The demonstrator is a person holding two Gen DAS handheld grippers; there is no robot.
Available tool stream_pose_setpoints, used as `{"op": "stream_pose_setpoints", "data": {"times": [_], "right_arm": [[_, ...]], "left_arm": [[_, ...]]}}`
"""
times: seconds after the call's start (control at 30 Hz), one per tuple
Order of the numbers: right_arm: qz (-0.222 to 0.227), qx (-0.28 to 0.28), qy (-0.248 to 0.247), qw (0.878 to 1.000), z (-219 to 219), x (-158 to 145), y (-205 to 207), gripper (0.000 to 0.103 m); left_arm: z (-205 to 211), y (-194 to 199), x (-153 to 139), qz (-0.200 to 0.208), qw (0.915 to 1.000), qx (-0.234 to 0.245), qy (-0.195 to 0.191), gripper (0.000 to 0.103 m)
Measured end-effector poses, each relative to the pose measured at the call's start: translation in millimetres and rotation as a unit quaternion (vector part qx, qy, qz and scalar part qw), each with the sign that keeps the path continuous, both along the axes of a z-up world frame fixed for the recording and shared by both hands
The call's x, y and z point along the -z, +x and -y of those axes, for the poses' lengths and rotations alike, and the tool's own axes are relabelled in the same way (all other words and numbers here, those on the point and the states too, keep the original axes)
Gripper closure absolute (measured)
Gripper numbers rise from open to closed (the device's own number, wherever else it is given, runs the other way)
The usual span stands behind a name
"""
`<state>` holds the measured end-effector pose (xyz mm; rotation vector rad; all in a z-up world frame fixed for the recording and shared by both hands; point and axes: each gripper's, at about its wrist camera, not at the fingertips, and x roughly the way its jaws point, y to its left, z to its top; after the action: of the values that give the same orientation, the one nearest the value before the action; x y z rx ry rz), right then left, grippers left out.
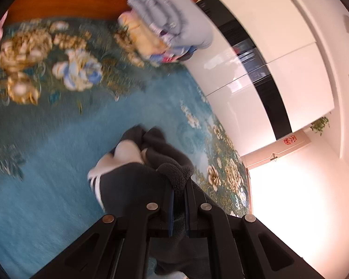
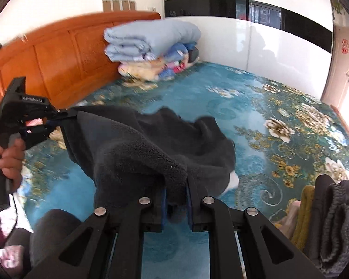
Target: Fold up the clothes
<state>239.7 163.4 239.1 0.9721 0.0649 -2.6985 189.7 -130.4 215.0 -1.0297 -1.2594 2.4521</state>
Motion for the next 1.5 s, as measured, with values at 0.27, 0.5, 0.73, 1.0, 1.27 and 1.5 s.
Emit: {"op": "stream_pose_setpoints", "data": {"times": [0.27, 0.5, 0.73, 1.0, 1.27, 1.5], "right_arm": [[0.024, -0.023, -0.023, 0.999, 0.9, 6.2, -35.4, 0.09], [0.122, -0.016, -0.031, 0.992, -1.8, 74.7, -87.9, 0.09], [0.134, -0.01, -0.02, 0.991, 0.5, 100.5, -156.6, 0.089], [0.211, 0.034, -0.015, 0.977, -1.5, 159.5, -222.9, 0.089], [0.207, 0.024, -0.027, 0.978, -9.4, 150.2, -212.4, 0.062], [0.159, 0.015, -0.04, 0.986, -26.2, 107.8, -152.2, 0.041]], "left_arm": [[20.5, -25.6, 39.1, 0.084, 0.996, 0.008, -0.032, 0.096], [26.4, -38.6, 125.3, 0.183, 0.9826, 0.002, -0.031, 0.096], [27.8, -106.1, 127.6, 0.179, 0.9823, 0.013, -0.054, 0.096], [12.1, -155.0, 181.5, 0.242, 0.9653, 0.048, -0.087, 0.095], [17.3, -138.3, 156.1, 0.231, 0.9709, 0.043, -0.047, 0.089], [36.4, -99.9, 148.0, 0.222, 0.974, 0.037, -0.024, 0.053]]}}
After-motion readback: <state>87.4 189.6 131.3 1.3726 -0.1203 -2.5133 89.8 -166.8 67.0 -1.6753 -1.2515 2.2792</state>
